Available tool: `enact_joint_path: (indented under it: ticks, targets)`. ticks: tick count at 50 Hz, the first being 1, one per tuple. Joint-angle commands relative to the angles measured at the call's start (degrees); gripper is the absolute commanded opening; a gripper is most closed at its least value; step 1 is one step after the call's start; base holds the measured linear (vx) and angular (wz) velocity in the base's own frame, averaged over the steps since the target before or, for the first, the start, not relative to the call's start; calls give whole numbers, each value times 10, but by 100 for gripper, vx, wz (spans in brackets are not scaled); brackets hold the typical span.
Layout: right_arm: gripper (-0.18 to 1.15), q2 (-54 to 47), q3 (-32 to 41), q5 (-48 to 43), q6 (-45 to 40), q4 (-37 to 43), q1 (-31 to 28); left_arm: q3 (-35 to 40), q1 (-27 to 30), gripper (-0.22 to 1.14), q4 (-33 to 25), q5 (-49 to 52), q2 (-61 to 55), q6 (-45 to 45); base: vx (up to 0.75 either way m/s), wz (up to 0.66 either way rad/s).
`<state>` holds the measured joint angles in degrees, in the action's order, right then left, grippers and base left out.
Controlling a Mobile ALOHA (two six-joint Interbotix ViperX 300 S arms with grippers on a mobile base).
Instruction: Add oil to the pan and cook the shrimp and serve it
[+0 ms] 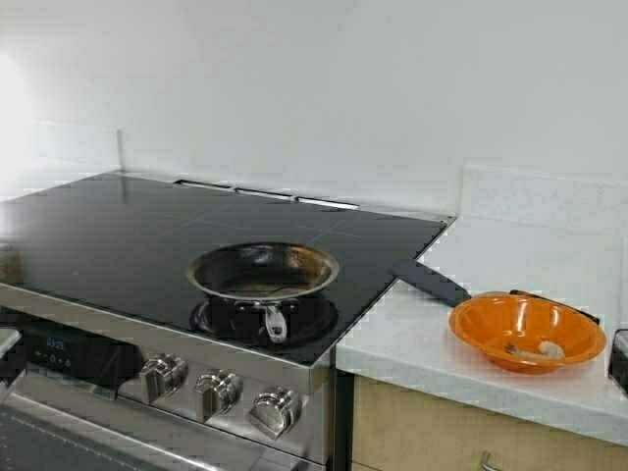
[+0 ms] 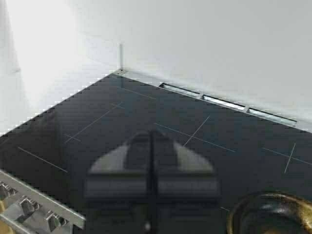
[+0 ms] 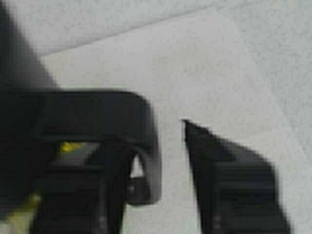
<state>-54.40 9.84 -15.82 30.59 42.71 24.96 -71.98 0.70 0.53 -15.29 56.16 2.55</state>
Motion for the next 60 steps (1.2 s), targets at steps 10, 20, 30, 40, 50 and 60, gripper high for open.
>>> enact_joint_path:
  ticks: [10,20,30,40,50,60]
  targets:
    - [79,35,8,56,-4,-2,-3,6,1,3,0,-3,-4,-1,0,0]
    - [79,48,-10,57,-4,-2,-3,6,1,3,0,-3,-5,-1,0,0]
    - [79,64,-29,64,-4,-2,-4,5,1,3,0,-3,-4,0,0,0]
    - [79,70,-47,84,-4,-1,-4,5,1,3,0,-3,-4,1,0,0]
    - [79,87,-72,98,-4,-1,-3,5,1,3,0,-4,-5,2,0,0]
    - [79,118,-111,110,-5,-1,-4,4,1,3,0,-4,-10,8,0,0]
